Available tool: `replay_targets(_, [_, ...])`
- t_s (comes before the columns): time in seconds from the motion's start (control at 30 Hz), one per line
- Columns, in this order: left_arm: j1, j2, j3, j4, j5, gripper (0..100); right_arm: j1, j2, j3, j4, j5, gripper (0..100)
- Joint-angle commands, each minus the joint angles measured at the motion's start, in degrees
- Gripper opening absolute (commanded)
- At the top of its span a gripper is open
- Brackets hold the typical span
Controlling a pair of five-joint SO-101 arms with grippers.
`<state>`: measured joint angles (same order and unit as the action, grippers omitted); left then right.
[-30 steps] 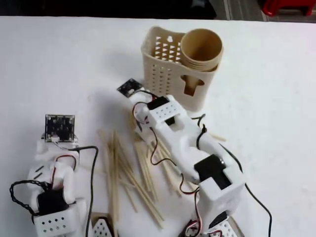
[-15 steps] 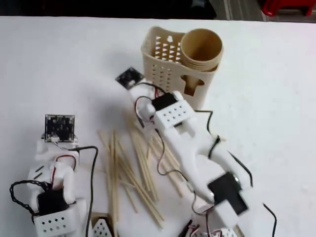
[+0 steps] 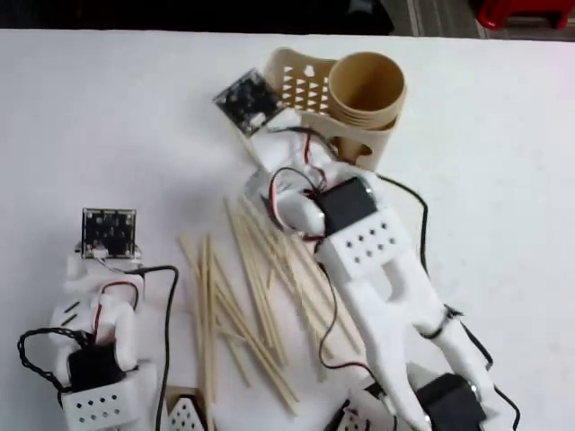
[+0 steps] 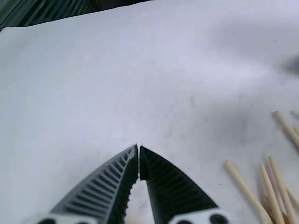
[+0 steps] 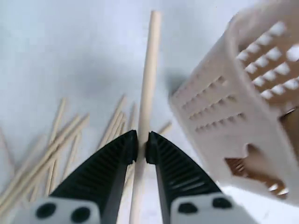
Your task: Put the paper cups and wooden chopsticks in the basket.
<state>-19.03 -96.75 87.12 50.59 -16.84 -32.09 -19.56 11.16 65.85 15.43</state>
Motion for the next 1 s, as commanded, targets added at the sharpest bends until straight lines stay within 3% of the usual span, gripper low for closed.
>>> replay_targets(0.0, [-0.7,-1.0,-0.2,-1.4,0.1,3,0.0,-5.1,-8.7,-0.7,-0.5,1.9])
replay_targets(0.2, [-0.7,-1.0,-0.2,-1.4,0.1,3,0.0,-5.3,-16.3,-7.5,-0.5,1.9])
replay_targets(0.6, [-0.7,-1.0,-0.2,-1.4,0.1,3,4.7,-0.7,-14.5,-41.4,-0.5,1.9])
replay_targets(0.77, [-0.7,-1.0,-0.2,-1.4,0.1,3,8.0,5.7,-14.5,-47.8,-0.5,1.9])
replay_targets(0.97, [-0.7,-1.0,-0.1,-1.4,0.1,3,11.1,13.8,-14.5,-48.3,-0.5,1.9])
